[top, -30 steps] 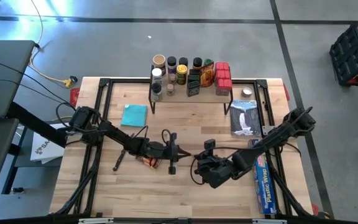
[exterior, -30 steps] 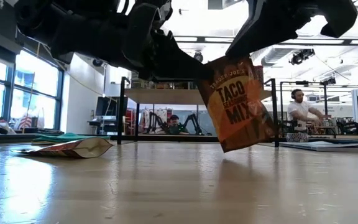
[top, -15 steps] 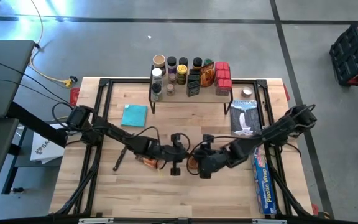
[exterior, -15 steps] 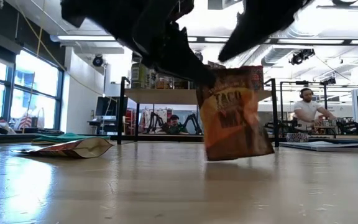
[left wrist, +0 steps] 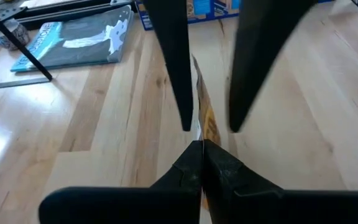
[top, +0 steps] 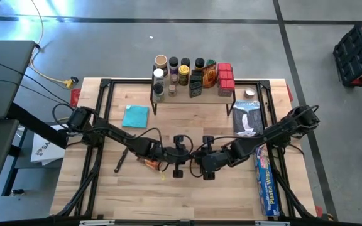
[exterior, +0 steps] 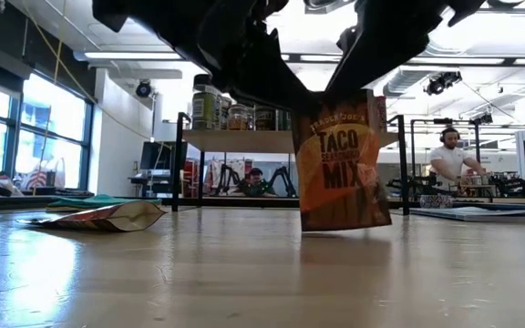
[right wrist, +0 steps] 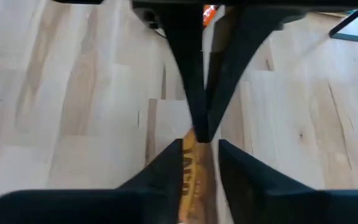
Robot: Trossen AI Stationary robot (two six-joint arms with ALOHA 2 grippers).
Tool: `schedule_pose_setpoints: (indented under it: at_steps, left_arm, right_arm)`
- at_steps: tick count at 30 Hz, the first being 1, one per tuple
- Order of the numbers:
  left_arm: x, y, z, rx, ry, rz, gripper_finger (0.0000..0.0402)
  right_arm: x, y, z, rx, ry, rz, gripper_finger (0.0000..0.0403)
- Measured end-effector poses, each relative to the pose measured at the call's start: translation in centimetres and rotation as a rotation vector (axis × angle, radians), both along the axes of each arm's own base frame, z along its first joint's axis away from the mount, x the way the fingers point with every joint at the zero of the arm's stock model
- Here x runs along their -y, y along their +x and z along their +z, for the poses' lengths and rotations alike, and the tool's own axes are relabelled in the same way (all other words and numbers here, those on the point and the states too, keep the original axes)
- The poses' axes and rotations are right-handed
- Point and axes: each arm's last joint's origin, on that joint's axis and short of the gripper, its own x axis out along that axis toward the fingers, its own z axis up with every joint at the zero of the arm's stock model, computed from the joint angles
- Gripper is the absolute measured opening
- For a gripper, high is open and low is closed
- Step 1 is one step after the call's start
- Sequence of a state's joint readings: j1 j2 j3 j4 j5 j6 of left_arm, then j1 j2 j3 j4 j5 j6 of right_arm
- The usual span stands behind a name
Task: Shelf spices
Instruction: Put the orange seasoning bag on the shelf aligned with the other orange seasoning bag
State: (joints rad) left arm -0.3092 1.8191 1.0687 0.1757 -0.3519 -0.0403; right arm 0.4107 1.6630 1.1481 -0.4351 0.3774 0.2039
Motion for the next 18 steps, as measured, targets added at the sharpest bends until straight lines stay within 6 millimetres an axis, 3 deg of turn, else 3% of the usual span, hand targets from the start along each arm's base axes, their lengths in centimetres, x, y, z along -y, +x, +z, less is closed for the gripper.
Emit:
schedule_pose_setpoints:
  at_steps: [6, 12, 18]
  left_arm:
    - [0.1, 0.0, 0.0, -0.003, -0.021, -0.021, 0.0028]
    - [-0.1, -0.6, -0.3, -0.086, -0.034, -0.011, 0.0131]
    - [-0.6, -2.2, -0.4, -0.217, -0.018, 0.106, 0.0213]
  right_arm:
    - [0.0, 0.0, -0.3, -0.024, -0.003, 0.002, 0.0009]
    - [0.1, -0.7, 0.0, -0.036, -0.052, -0.018, 0.0002]
    - [1.5, -2.9, 3.4, -0.001, -0.098, -0.041, 0.0001]
